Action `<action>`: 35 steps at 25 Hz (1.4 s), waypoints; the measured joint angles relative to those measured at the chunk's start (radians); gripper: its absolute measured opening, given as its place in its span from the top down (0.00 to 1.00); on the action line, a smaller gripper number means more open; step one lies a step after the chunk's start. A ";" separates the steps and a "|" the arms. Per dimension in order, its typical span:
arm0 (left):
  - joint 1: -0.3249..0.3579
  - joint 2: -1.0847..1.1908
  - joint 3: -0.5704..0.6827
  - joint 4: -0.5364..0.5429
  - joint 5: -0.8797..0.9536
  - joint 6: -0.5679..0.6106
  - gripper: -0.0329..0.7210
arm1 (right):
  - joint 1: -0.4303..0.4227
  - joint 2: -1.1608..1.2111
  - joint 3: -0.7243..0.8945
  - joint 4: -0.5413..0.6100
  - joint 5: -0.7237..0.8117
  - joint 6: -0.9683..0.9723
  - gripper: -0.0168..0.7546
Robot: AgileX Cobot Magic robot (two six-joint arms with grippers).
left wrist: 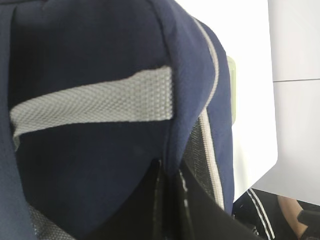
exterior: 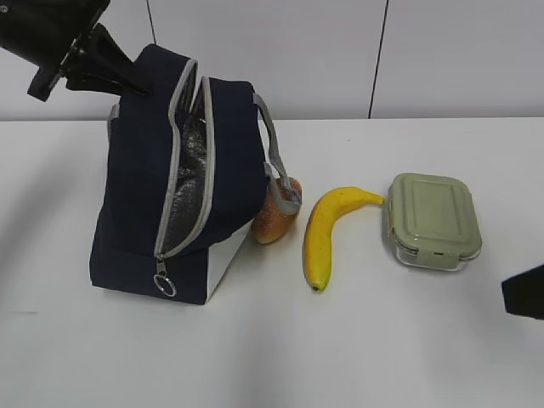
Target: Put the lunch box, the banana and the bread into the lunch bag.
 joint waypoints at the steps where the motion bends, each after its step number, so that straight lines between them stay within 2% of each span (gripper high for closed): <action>1: 0.000 0.000 0.000 0.000 0.000 0.000 0.97 | 0.000 0.030 -0.015 0.005 -0.005 -0.009 0.36; 5: 0.000 0.000 0.000 0.000 0.000 0.004 0.97 | -0.007 0.136 -0.078 0.051 -0.022 -0.065 0.36; 7: 0.000 0.000 0.000 0.000 0.000 0.004 0.97 | -0.041 0.182 -0.105 0.095 -0.029 -0.111 0.36; 14: 0.000 0.000 0.000 0.000 0.000 0.006 0.97 | -0.344 0.377 -0.164 0.348 0.082 -0.414 0.36; 18: 0.000 -0.002 0.000 0.000 0.000 0.006 0.97 | -0.430 0.533 -0.225 0.399 0.123 -0.503 0.36; 21: 0.000 -0.002 0.000 0.000 0.000 0.006 0.97 | -0.452 0.660 -0.289 0.404 0.142 -0.544 0.34; 27: 0.000 -0.002 0.000 0.000 0.000 0.009 0.97 | -0.454 0.869 -0.429 0.406 0.153 -0.634 0.21; 35: 0.000 -0.002 0.000 0.000 0.000 0.020 0.97 | -0.454 1.093 -0.581 0.386 0.181 -0.675 0.20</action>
